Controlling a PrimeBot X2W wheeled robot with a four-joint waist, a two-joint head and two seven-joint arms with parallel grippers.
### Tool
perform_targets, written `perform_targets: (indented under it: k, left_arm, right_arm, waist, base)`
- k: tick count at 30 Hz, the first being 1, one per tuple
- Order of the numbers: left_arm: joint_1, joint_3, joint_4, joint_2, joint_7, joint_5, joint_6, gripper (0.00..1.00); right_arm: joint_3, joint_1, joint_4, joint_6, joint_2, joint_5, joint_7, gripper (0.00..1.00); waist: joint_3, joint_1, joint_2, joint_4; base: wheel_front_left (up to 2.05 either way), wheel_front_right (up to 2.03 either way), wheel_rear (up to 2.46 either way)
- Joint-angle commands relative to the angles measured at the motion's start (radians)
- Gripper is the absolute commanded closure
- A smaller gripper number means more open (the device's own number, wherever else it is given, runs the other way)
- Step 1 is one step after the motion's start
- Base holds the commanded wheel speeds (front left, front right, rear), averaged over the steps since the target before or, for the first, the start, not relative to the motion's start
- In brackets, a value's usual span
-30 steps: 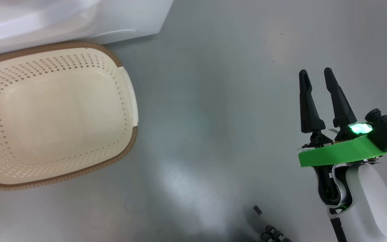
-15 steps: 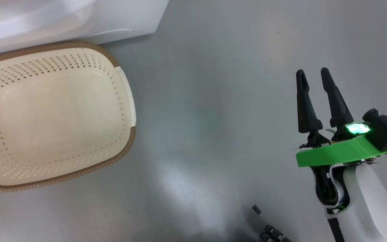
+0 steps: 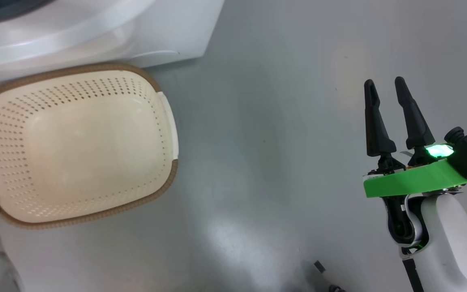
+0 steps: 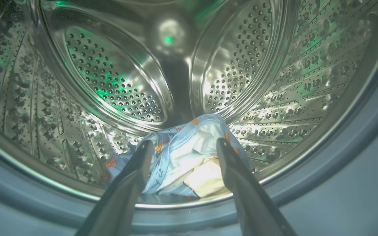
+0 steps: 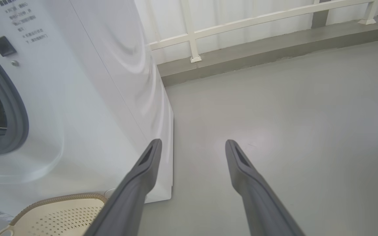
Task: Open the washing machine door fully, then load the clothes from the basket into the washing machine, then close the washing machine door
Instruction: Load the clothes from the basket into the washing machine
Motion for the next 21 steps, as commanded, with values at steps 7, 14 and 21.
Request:
perform_targets:
  k: [7, 14, 21]
  left_arm:
    - [0.175, 0.051, -0.106, -0.019, -0.005, 0.011, 0.0, 0.0]
    - [0.331, 0.087, -0.189, -0.075, -0.005, 0.021, -0.003, 0.0]
    - [0.451, 0.104, -0.248, -0.11, -0.005, 0.04, -0.005, 0.0]
  right_arm:
    - [0.015, 0.031, -0.012, 0.004, -0.042, -0.016, -0.008, 0.0]
    - [0.014, 0.055, -0.002, 0.004, -0.072, -0.02, -0.008, 0.0]
    - [0.01, 0.088, 0.005, 0.004, -0.095, -0.022, -0.008, 0.0]
  waist:
    - [-0.083, 0.0, 0.0, 0.057]
    - [-0.158, 0.0, 0.0, 0.098]
    - [-0.224, 0.0, 0.0, 0.13]
  base:
    - [0.0, 0.0, 0.0]
    - [0.0, 0.0, 0.0]
    - [0.0, 0.0, 0.0]
